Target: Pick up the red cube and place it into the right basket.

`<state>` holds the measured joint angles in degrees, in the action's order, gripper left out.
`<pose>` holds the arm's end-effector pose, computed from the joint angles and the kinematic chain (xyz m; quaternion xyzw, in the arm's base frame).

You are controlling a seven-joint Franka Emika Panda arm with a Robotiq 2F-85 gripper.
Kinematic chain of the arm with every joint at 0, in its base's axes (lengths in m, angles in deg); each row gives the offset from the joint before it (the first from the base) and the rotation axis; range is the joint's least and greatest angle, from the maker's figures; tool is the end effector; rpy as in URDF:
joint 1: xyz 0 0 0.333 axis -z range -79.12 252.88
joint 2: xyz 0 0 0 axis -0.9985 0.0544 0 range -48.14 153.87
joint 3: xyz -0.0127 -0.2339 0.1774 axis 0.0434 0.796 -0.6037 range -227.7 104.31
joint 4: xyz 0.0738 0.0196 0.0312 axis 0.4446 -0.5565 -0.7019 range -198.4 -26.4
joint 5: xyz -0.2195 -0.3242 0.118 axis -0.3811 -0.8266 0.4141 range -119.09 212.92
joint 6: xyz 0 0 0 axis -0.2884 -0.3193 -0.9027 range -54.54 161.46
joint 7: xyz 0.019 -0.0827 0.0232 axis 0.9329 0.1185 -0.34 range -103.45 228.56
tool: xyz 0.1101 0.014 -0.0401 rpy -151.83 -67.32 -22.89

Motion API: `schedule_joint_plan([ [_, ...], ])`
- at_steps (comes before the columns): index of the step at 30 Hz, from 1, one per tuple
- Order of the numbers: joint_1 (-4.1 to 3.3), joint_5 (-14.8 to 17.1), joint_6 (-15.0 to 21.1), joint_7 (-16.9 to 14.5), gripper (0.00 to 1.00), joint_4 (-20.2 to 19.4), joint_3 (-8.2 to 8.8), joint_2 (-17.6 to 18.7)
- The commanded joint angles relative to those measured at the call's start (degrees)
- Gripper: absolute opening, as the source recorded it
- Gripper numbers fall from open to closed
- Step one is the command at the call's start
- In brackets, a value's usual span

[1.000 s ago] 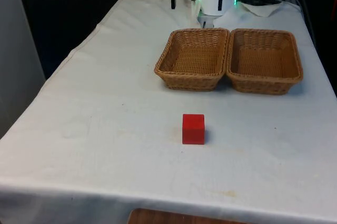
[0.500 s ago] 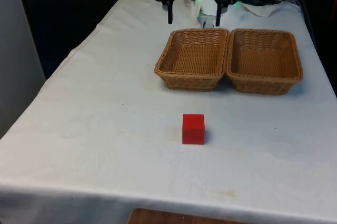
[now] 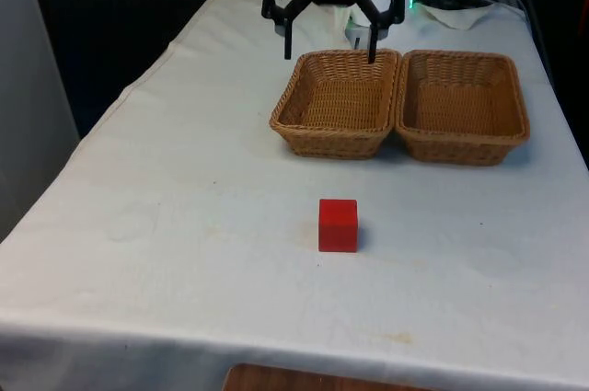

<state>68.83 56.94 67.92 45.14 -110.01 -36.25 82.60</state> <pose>0.7063 -0.0400 0.3536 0.9946 0.0784 0.0544 0.0410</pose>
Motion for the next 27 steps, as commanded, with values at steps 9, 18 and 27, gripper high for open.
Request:
schedule_joint_plan([
  [9,0.52,1.38,4.47,-4.13,1.0,-1.32,-0.34,1.83],
  [18,0.8,1.89,5.96,-5.84,1.0,-1.38,-0.69,4.35],
  [27,1.55,3.67,7.73,-8.25,1.0,1.83,-0.57,9.57],
])
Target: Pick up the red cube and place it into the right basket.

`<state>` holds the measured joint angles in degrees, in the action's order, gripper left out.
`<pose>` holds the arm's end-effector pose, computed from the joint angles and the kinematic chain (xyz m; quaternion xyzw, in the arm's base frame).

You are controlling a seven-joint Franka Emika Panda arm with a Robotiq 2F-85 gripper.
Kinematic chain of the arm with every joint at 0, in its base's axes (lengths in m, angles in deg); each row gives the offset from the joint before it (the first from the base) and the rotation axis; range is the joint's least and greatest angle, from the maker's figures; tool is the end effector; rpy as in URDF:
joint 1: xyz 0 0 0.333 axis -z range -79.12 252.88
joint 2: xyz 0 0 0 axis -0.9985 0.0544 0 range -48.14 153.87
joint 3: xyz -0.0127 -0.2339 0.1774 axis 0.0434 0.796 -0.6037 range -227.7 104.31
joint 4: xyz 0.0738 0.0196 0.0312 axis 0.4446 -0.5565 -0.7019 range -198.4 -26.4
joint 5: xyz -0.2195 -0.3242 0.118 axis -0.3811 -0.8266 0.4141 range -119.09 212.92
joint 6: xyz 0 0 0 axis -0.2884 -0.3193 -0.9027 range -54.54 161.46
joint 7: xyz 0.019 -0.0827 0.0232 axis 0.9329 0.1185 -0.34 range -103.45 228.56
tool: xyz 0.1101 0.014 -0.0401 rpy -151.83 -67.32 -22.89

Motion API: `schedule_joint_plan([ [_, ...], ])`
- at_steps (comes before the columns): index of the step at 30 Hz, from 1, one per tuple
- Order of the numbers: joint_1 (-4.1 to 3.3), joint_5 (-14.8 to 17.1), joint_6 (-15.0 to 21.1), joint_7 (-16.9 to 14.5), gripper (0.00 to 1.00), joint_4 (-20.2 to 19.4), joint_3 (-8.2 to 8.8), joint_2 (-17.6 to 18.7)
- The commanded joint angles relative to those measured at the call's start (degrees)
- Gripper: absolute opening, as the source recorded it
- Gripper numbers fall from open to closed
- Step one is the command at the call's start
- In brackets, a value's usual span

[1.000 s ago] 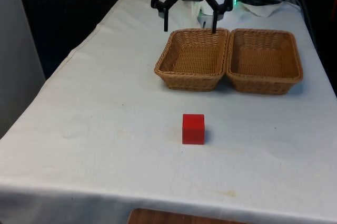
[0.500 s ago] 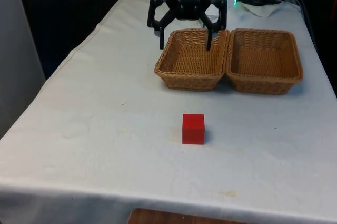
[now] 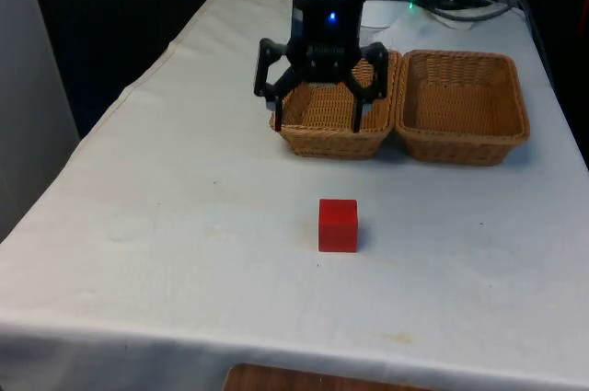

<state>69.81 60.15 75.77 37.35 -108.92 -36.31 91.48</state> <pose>0.7219 -0.0495 0.2729 0.9880 0.1318 0.0567 0.0569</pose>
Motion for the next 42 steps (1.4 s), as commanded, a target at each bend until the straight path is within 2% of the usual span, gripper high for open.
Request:
schedule_joint_plan([
  [1,0.74,0.8,0.06,-0.57,1.0,1.38,-0.46,1.49],
  [2,0.11,0.34,0.06,-0.17,1.0,0.63,0.06,0.74],
  [3,0.86,1.09,0.06,-0.69,1.0,1.95,-0.46,2.18],
  [4,1.09,1.78,0.11,-0.92,1.0,3.15,-0.4,3.55],
  [8,1.49,3.55,-0.06,-1.32,1.0,5.61,-0.4,6.07],
  [9,0.97,3.32,0.17,-1.03,1.0,5.27,0.11,5.84],
  [10,1.66,4.47,-0.29,-1.38,1.0,6.7,-0.4,7.16],
  [16,1.89,7.22,-0.4,-1.26,1.0,8.77,-0.46,9.51],
  [17,1.38,7.05,0.06,-1.15,1.0,8.31,0.06,9.34],
  [18,1.89,7.73,-0.4,-1.26,1.0,9.05,-0.52,9.85],
  [24,1.95,11.86,-0.34,-1.32,1.0,10.89,-0.63,12.32],
  [25,1.38,11.29,0.06,-1.15,1.0,10.2,0.0,11.86],
  [26,1.95,12.32,-0.4,-1.32,1.0,11.12,-0.63,12.55],
  [30,1.89,13.69,-0.92,-1.2,1.0,12.26,-0.34,13.69],
  [42,1.49,13.75,-0.46,-0.92,1.0,12.15,-0.23,14.61],
])
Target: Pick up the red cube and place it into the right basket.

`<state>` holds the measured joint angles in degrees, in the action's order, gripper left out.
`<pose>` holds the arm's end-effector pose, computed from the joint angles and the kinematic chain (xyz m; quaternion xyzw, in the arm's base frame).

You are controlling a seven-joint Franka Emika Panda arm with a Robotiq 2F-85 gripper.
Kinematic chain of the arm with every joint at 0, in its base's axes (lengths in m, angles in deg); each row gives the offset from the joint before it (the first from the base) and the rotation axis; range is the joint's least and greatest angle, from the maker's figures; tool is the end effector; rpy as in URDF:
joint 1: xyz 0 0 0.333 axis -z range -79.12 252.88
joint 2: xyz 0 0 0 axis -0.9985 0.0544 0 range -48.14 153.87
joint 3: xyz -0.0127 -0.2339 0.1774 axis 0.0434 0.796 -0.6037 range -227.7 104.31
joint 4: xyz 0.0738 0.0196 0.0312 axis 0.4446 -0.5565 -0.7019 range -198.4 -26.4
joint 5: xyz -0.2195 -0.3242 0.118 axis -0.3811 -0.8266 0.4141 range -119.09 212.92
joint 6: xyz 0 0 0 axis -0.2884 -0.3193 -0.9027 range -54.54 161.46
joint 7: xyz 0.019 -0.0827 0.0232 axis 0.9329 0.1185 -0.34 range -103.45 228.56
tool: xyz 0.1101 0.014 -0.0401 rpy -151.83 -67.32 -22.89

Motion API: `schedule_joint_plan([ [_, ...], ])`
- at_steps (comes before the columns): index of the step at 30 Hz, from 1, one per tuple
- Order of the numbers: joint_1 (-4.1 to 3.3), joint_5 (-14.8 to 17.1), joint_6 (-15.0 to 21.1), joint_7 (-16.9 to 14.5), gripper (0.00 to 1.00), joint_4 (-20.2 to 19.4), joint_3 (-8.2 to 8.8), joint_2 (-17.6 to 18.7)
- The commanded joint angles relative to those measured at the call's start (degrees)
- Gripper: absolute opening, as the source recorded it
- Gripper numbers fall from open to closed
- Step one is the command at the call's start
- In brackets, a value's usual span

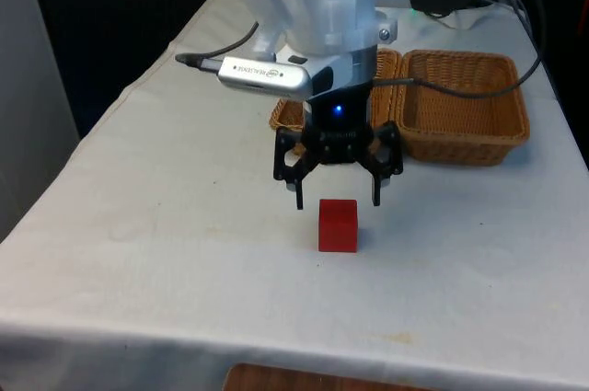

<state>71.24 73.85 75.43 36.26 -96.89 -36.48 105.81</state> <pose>0.7537 -0.0356 0.1932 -0.9935 -0.0957 -0.0623 0.0018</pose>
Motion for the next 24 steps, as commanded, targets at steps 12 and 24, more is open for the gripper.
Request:
schedule_joint_plan([
  [12,-0.74,0.11,0.06,1.83,1.0,0.17,-0.63,1.55],
  [24,-0.34,0.46,-0.17,2.01,1.0,0.46,-0.92,3.44],
])
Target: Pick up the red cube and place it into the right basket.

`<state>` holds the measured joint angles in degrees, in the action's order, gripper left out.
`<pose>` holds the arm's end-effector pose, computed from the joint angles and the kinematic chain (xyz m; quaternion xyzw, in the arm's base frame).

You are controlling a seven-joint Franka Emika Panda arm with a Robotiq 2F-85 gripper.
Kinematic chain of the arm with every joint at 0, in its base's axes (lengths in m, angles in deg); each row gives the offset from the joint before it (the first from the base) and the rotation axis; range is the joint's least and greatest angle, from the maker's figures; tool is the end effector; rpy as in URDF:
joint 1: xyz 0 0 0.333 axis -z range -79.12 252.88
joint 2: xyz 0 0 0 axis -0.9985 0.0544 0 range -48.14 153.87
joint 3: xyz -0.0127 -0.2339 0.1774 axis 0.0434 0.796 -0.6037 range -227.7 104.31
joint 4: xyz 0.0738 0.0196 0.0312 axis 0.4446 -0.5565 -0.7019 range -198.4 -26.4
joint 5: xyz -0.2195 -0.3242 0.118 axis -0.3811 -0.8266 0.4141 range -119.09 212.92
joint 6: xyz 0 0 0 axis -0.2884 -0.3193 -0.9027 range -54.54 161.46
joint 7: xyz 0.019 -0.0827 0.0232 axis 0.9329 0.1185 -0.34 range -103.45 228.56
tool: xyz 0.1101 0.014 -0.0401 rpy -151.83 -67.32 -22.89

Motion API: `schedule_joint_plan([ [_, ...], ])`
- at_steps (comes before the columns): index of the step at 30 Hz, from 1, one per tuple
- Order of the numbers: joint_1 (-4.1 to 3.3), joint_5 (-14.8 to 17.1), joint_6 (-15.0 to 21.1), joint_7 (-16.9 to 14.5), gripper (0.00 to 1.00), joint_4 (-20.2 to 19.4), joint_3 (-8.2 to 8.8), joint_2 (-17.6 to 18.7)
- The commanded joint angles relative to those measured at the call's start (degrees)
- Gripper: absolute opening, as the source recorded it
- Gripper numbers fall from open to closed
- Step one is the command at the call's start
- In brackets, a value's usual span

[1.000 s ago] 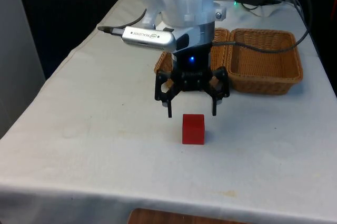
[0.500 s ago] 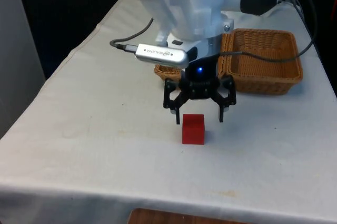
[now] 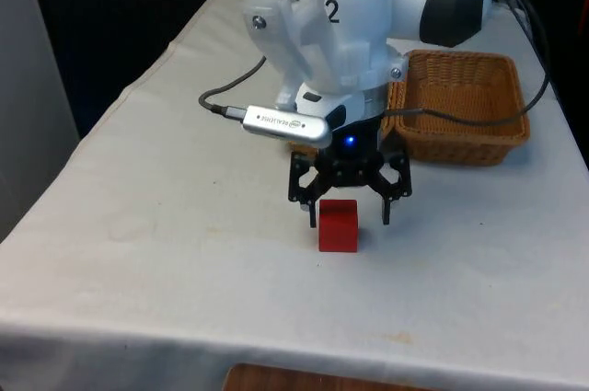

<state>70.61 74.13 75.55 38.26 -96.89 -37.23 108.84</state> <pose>0.7459 -0.0222 0.1532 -0.9956 -0.0862 -0.0369 0.0049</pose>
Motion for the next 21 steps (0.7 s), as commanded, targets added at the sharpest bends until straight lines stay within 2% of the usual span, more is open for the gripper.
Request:
schedule_joint_plan([
  [1,0.29,0.17,-0.29,0.0,1.0,0.57,-0.17,0.57],
  [3,0.4,0.23,-0.23,0.0,1.0,0.74,-0.23,0.92],
  [4,0.11,0.06,0.0,-0.06,1.0,0.11,0.0,0.4],
  [5,0.46,0.29,-0.17,0.0,1.0,0.92,-0.23,1.2],
  [10,0.46,0.34,-0.11,0.06,1.0,1.38,-0.17,1.66],
  [12,0.23,0.23,0.17,0.0,1.0,0.97,0.0,1.43],
  [13,0.4,0.34,-0.11,0.11,1.0,1.49,-0.11,1.78],
  [14,0.4,0.34,-0.11,0.11,0.97,1.49,-0.06,1.78],
  [15,0.4,0.34,-0.11,0.17,0.89,1.49,-0.06,1.78],
  [17,0.4,0.29,-0.11,0.17,0.64,1.49,-0.06,1.83],
  [18,0.4,0.29,-0.11,0.17,0.4,1.49,-0.06,1.83],
  [21,0.23,0.23,0.17,0.0,0.1,0.97,0.0,1.43],
])
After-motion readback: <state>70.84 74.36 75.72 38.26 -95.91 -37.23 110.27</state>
